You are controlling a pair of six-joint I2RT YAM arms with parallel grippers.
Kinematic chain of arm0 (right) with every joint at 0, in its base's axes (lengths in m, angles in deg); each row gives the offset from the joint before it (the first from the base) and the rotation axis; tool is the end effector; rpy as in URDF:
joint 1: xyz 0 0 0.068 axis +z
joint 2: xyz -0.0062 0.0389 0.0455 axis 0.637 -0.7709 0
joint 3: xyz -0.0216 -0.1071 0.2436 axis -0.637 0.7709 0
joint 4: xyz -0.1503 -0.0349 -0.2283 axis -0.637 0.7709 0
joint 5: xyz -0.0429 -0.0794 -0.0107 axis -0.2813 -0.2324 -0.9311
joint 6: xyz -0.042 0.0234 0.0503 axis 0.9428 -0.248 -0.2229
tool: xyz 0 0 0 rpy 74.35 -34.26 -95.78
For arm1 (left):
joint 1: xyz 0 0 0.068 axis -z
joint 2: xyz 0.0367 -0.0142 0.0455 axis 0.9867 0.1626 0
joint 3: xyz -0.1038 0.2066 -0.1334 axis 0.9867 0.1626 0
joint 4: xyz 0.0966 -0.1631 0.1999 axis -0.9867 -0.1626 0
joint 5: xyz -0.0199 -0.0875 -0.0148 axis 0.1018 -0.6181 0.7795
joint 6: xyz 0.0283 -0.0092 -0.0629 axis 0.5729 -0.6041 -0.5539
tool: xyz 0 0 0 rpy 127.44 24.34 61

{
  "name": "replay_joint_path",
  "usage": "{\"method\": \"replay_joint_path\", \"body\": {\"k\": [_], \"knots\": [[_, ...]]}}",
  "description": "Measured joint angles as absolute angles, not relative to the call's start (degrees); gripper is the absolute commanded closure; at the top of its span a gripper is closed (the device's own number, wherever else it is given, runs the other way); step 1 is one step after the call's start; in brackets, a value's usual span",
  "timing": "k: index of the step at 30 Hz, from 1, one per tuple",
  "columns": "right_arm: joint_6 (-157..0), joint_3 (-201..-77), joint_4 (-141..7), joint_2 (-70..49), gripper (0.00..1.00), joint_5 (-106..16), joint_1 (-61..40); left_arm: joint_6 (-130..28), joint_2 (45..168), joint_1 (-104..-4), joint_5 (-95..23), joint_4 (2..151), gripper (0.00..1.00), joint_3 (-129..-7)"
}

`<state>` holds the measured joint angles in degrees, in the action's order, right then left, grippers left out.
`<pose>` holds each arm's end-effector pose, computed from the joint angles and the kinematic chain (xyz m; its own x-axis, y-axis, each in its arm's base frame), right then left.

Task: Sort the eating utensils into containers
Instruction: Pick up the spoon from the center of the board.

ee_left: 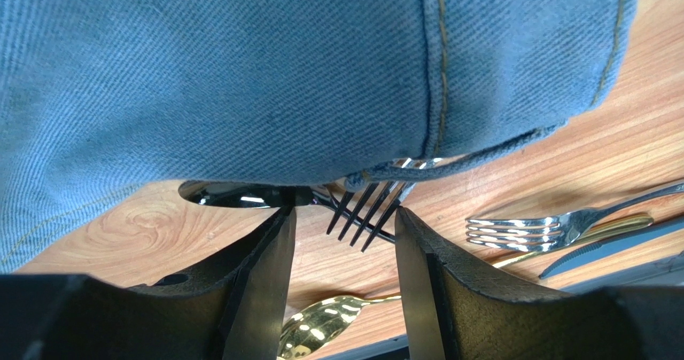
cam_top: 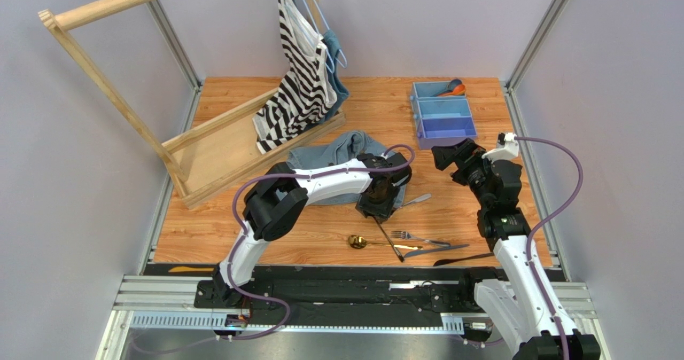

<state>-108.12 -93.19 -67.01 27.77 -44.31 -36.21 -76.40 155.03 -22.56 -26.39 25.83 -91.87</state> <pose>0.2239 0.0211 0.2584 -0.3014 0.5675 -0.7662 -0.0197 0.7997 0.6001 0.2409 -0.3840 0.1334 -0.9164 0.3426 -0.2071 0.3719 0.9201 -0.1234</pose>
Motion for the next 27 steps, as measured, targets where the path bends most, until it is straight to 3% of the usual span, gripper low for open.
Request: {"method": "replay_joint_path", "body": {"k": [8,11,15,27], "knots": [[-108.1,-93.2,-67.0,27.8,0.00,-44.3,-36.2,-76.3,155.0,-21.3,-25.9,25.4,0.31,-92.0],[-108.1,-93.2,-67.0,27.8,0.00,-44.3,-36.2,-76.3,155.0,-20.8,-26.2,25.6,0.32,-92.0],[-108.1,-93.2,-67.0,27.8,0.00,-44.3,-36.2,-76.4,155.1,-20.4,-27.3,25.7,0.44,-92.1],[-108.1,-92.3,-67.1,27.8,0.00,-44.3,-36.2,-76.4,159.9,-18.2,-27.9,21.1,0.68,-99.7]]}}
